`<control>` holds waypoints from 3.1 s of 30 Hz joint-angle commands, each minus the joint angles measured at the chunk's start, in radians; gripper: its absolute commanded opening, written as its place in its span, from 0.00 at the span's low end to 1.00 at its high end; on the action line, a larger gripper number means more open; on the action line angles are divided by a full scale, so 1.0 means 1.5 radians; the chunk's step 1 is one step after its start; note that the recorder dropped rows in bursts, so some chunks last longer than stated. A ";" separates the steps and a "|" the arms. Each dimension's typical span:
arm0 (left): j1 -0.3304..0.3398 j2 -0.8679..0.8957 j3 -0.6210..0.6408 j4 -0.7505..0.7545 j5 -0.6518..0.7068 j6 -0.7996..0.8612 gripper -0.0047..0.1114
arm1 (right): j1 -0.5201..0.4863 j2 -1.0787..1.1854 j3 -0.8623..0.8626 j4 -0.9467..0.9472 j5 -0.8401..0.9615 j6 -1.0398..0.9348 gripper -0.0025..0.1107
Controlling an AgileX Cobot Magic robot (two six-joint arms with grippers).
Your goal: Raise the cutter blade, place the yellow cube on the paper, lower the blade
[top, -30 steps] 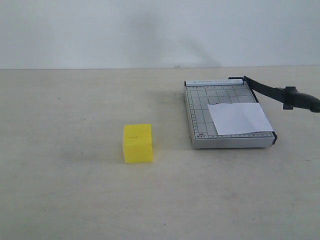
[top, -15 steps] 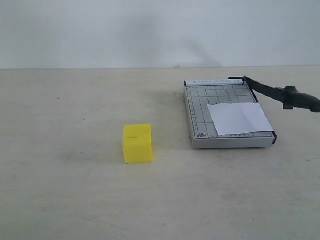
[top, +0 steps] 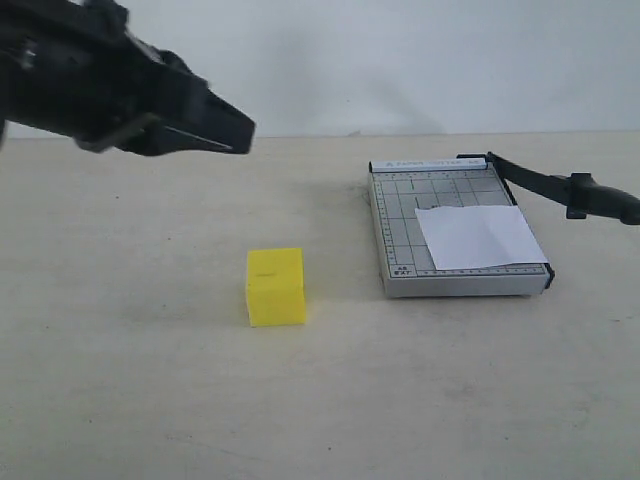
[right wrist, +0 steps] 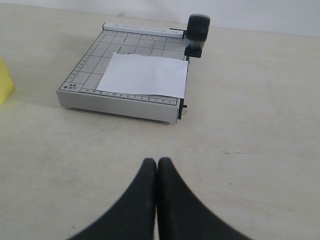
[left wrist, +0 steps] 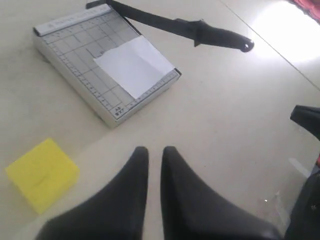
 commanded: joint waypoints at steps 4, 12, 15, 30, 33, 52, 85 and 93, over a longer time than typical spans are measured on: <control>-0.175 0.146 -0.010 -0.137 -0.265 0.238 0.08 | -0.001 -0.002 0.003 -0.004 -0.003 0.000 0.03; -0.274 0.379 -0.156 -0.183 -0.427 0.327 0.08 | -0.001 -0.002 0.003 -0.004 -0.003 0.000 0.03; -0.274 0.446 -0.224 -0.183 -0.427 0.327 0.08 | -0.001 -0.002 0.003 -0.004 -0.003 0.001 0.03; -0.274 0.629 -0.344 -0.175 -0.511 0.347 0.08 | -0.001 -0.002 0.003 -0.004 -0.003 0.001 0.03; -0.274 0.630 -0.344 -0.175 -0.503 0.371 0.08 | -0.001 -0.002 0.003 -0.004 -0.003 0.001 0.03; -0.251 0.624 -0.344 -0.177 -0.568 0.401 0.08 | -0.001 -0.002 0.003 -0.004 -0.003 0.000 0.03; -0.259 0.728 -0.424 -0.177 -0.535 0.401 0.08 | -0.001 -0.002 0.003 -0.004 -0.003 0.001 0.03; -0.259 0.728 -0.424 -0.177 -0.535 0.401 0.08 | -0.001 -0.002 0.003 -0.004 -0.003 0.001 0.03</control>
